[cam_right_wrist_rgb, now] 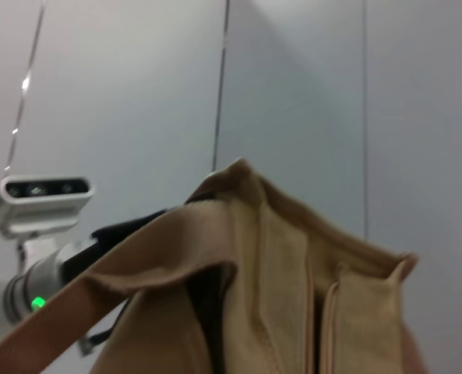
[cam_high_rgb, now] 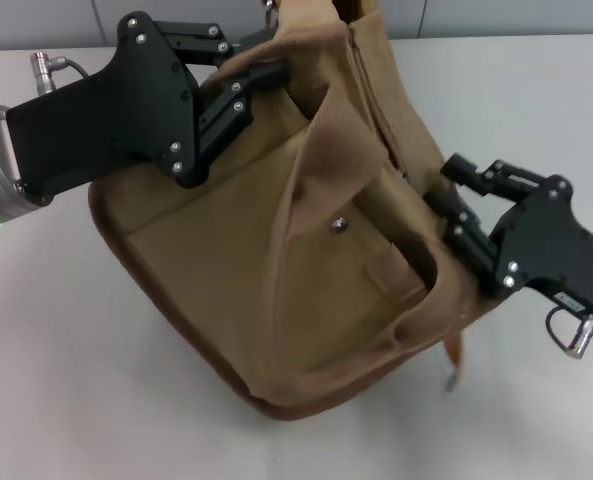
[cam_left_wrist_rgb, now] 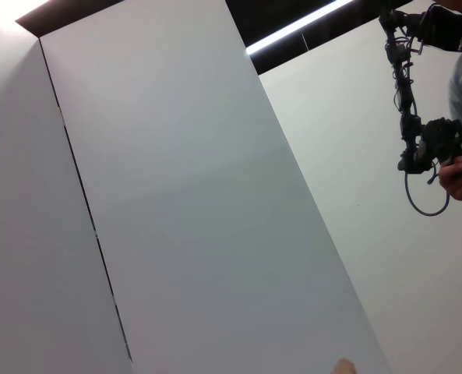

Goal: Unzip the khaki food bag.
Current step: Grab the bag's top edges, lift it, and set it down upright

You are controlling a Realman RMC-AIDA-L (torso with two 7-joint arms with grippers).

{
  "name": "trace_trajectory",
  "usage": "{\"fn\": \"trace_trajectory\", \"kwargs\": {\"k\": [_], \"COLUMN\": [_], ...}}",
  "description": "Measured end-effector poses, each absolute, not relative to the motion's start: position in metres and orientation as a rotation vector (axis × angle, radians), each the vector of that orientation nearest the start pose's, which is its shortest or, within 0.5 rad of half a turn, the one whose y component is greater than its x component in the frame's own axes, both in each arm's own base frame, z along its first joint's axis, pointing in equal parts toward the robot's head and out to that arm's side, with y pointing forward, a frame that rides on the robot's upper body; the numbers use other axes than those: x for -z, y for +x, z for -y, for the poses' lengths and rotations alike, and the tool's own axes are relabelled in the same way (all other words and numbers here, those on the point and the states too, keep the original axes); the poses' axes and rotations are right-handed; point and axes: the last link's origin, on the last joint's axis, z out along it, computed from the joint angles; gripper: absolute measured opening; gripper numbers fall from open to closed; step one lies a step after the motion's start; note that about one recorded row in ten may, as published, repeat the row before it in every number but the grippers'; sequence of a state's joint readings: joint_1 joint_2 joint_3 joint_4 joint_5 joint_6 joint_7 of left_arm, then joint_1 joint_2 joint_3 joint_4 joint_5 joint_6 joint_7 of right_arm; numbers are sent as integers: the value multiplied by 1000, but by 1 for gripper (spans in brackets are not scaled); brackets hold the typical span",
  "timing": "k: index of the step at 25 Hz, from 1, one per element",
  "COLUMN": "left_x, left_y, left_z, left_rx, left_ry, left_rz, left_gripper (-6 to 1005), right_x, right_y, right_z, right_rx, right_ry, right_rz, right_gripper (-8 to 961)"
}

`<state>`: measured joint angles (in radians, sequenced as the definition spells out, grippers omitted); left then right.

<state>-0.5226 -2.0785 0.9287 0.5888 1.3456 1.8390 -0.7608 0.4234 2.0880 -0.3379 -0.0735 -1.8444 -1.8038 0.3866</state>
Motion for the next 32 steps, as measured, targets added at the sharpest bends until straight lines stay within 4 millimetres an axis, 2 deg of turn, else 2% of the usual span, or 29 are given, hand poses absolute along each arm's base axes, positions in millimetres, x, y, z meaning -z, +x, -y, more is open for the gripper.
{"fn": "trace_trajectory", "kwargs": {"k": [8, 15, 32], "left_x": [-23, -23, -22], "left_y": [-184, -182, -177], "left_z": [-313, -313, -315], "left_rx": [1354, 1356, 1373], "left_ry": [-2392, -2393, -2399], "left_rz": [-380, -385, -401], "left_gripper": [91, 90, 90], "right_x": [41, 37, 49], "right_y": [265, 266, 260], "right_z": [-244, -232, -243], "right_rx": [-1200, -1235, -1182], "right_ry": [-2292, -2286, -2374], "right_rz": [-41, 15, 33], "right_gripper": [290, 289, 280]}}
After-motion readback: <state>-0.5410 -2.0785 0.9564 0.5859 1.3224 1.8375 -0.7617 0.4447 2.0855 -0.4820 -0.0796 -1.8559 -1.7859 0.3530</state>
